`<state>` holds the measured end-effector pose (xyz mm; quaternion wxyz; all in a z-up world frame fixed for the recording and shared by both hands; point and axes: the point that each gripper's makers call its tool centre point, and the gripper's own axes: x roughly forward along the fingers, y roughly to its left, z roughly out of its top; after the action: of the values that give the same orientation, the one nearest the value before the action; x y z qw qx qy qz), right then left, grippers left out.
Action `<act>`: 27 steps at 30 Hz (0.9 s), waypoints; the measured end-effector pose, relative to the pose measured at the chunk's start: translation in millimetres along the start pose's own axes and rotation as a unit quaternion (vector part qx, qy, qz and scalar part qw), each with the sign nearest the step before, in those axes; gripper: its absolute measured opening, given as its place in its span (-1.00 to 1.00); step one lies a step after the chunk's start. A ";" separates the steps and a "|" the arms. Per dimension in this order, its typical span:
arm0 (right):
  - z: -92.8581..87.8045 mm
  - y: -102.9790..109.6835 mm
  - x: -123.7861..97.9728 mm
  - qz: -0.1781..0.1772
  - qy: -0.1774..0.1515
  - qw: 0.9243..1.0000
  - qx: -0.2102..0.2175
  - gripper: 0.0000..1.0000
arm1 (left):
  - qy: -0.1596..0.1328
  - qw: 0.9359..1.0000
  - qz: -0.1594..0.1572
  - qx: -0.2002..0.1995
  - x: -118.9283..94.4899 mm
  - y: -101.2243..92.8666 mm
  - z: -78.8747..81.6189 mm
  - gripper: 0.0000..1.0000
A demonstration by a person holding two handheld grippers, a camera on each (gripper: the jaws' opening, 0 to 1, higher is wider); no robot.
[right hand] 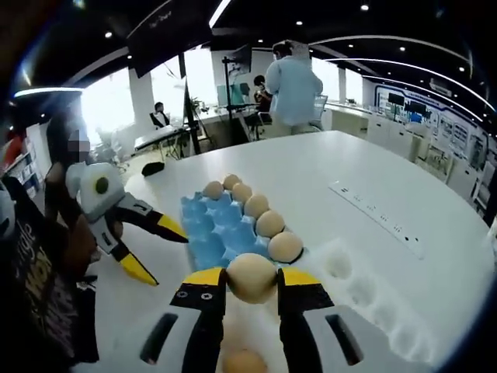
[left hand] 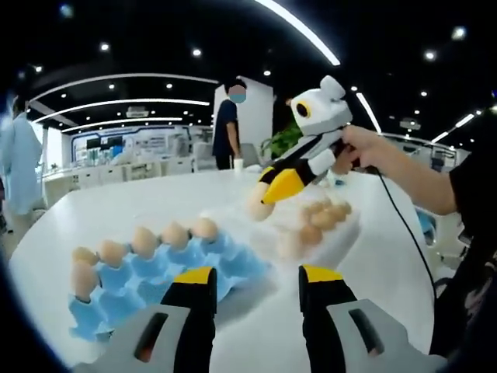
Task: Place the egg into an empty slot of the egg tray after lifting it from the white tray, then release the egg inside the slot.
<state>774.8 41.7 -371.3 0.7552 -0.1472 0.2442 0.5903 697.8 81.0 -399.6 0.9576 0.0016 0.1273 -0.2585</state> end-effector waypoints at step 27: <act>17.4 56.6 45.3 0.068 -0.001 0.998 -0.004 -0.45 | -0.006 0.998 0.060 0.019 12.3 26.1 17.6 -0.16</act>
<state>732.0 102.4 -377.6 0.7129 -0.1330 0.2503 0.6414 725.3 96.3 -387.2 0.9719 0.0258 0.1162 -0.2030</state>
